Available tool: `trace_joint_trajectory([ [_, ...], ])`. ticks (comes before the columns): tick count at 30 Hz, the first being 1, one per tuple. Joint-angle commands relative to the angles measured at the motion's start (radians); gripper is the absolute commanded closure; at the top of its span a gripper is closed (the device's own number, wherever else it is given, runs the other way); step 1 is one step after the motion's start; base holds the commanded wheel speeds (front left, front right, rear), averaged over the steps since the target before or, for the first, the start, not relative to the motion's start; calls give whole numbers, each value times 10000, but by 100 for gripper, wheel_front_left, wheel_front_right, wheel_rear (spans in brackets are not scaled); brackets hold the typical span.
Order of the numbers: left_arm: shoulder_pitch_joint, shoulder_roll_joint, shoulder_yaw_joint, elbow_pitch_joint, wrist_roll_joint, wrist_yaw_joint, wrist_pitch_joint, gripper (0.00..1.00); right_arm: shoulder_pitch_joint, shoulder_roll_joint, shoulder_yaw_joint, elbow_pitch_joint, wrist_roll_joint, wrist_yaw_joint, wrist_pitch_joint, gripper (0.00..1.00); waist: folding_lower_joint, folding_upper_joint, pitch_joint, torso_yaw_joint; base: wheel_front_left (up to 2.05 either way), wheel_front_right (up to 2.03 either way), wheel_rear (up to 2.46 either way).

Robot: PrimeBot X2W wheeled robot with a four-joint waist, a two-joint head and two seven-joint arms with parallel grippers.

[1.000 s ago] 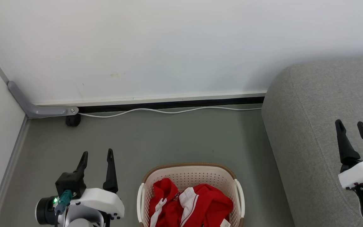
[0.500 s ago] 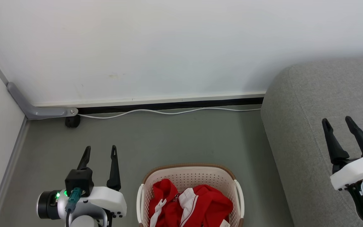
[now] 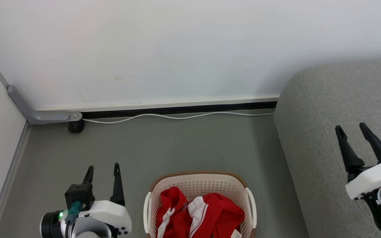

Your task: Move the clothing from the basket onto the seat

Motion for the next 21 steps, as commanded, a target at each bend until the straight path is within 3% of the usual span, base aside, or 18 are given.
trace_joint_trajectory([
  [1,-600,114,242,-185,-76,-4,-105,0,-237,-263,86,-228,72,44,-136,0,0,0,18,-3,0,0,0],
  [10,-632,114,-206,-352,-216,345,-105,0,-237,-488,-158,-749,143,44,-136,0,0,0,610,-41,0,0,0],
  [21,-1127,114,-1741,-1462,-594,1891,-105,0,-253,-1546,-827,-2459,724,44,-136,0,0,0,2613,26,0,0,0],
])
